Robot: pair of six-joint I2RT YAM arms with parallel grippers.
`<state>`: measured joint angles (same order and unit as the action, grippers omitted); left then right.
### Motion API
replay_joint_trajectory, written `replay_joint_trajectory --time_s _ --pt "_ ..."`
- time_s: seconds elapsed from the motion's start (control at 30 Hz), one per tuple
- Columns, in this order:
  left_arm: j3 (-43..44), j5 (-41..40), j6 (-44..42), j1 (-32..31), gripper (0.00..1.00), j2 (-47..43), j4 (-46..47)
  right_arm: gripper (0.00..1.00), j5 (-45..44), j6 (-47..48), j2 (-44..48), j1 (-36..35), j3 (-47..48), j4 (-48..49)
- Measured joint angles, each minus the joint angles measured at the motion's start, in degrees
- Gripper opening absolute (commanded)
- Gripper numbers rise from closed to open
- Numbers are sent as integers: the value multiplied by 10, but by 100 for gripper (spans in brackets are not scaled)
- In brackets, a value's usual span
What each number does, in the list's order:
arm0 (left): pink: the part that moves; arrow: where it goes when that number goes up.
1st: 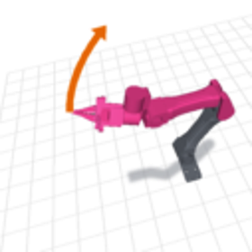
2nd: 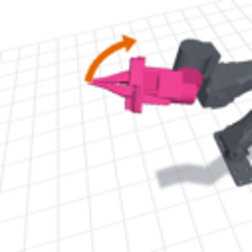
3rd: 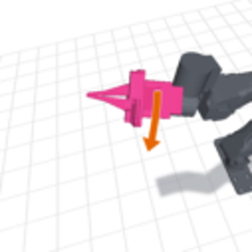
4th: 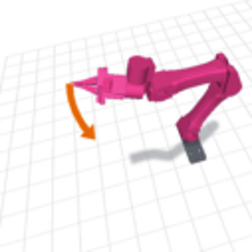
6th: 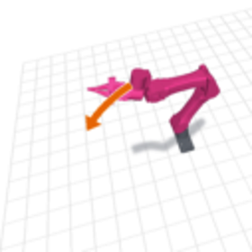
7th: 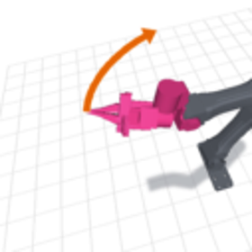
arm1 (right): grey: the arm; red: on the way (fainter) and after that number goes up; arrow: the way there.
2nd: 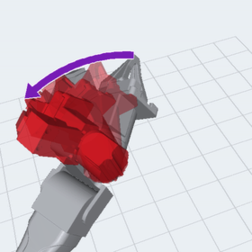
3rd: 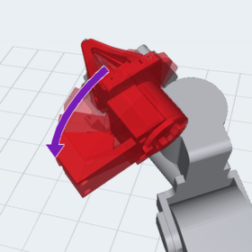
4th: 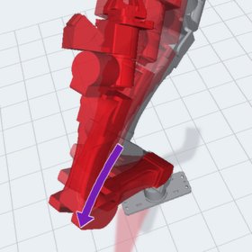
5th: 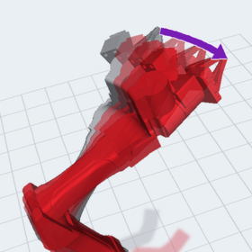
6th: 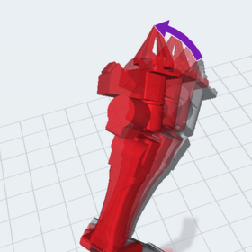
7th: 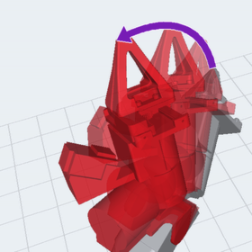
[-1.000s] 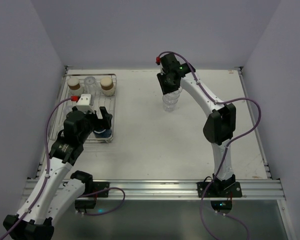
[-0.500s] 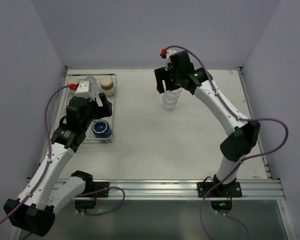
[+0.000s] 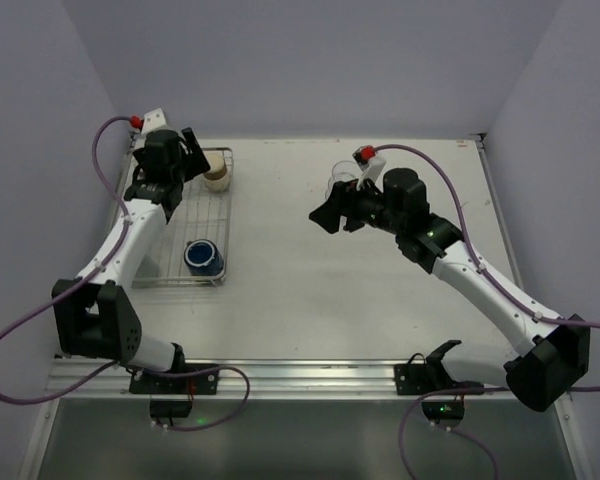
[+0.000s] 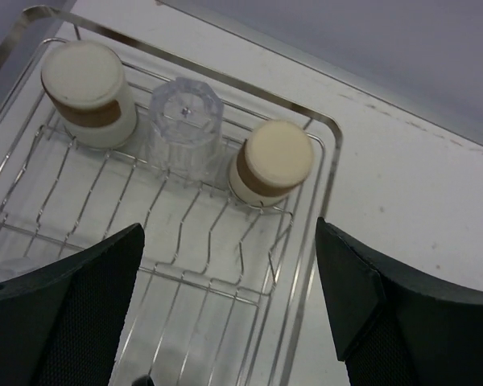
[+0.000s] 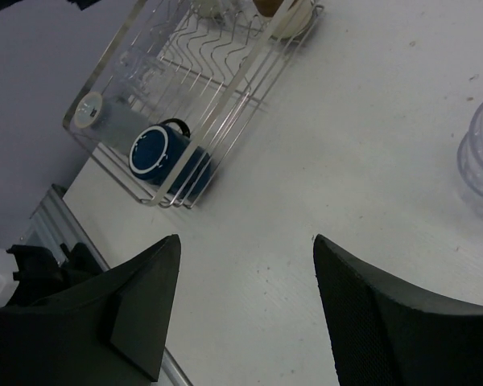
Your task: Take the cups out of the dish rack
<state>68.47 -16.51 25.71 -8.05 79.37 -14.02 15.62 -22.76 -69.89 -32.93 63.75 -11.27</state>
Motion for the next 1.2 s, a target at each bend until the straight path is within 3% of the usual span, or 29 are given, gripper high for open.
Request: replay_joint_trajectory --time_s 0.2,0.43,0.93,1.0,1.1,1.13,1.2 --pt "74 -18 -38 43 91 147 31 69 13 -13 3 -12 -24 26" --pt "129 -10 -74 69 91 253 56 68 21 -13 4 -12 -24 41" --pt "198 -4 -104 80 87 365 71 68 22 -12 -14 -12 -23 45" --pt "203 -6 -104 80 83 378 72 68 24 -13 -14 -12 -23 45" --pt "205 -12 -105 81 69 387 71 68 27 -13 -14 -12 -22 45" --pt "205 -14 -105 80 57 388 72 68 30 -13 -14 -12 -22 45" --pt "206 -17 -106 80 49 388 72 68 34 -13 -14 -12 -21 45"
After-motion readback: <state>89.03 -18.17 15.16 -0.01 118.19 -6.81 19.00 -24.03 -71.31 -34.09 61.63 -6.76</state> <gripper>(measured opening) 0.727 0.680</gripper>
